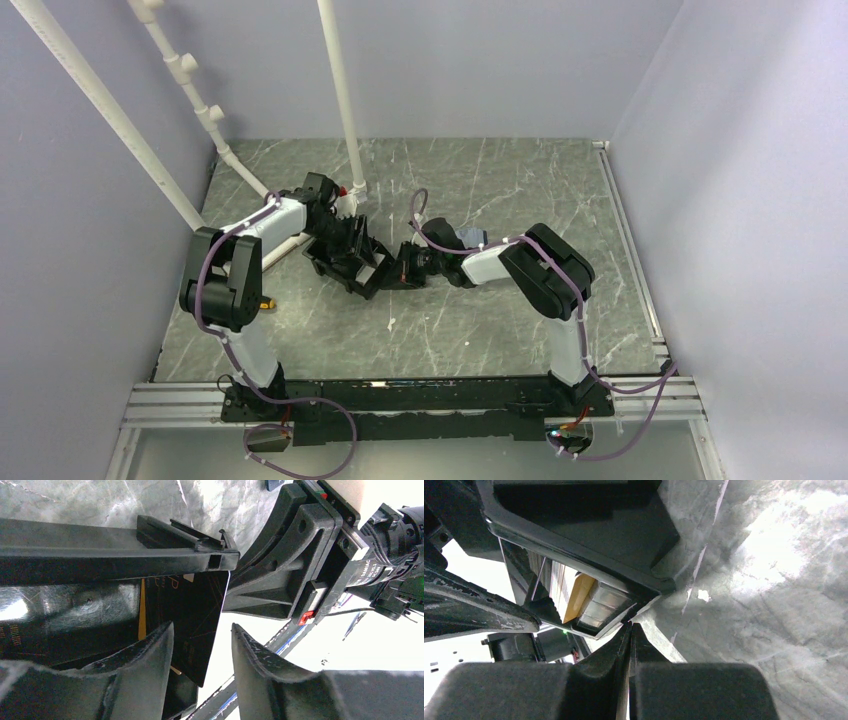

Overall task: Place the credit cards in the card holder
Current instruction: Pick up the credit card from the storage box.

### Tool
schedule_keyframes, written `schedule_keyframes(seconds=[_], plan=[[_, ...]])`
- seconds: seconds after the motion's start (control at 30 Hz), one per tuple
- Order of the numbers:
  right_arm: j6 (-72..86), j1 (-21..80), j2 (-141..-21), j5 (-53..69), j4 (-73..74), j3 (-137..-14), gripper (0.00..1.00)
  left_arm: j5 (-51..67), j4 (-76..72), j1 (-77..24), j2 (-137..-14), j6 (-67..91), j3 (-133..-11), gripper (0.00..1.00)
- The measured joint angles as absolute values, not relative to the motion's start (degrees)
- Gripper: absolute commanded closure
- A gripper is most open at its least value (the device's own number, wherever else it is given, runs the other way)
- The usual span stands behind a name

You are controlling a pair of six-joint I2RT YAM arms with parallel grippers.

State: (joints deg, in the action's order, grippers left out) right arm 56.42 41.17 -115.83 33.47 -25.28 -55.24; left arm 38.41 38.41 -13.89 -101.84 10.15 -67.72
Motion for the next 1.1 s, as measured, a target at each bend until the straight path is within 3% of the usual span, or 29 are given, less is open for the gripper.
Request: schedule_keyframes(seconds=[0.57,1.1], plan=[[55.7,41.2,-115.8,33.3,-23.6,-55.2,0.97,38.0,38.1,-13.9,-101.8,10.2,-67.7,0.73],[55.4,41.1,-115.8,33.1,-23.1,-55.2,0.97,35.0,39.1,-13.8,-99.0,10.2,-67.7,0.83]])
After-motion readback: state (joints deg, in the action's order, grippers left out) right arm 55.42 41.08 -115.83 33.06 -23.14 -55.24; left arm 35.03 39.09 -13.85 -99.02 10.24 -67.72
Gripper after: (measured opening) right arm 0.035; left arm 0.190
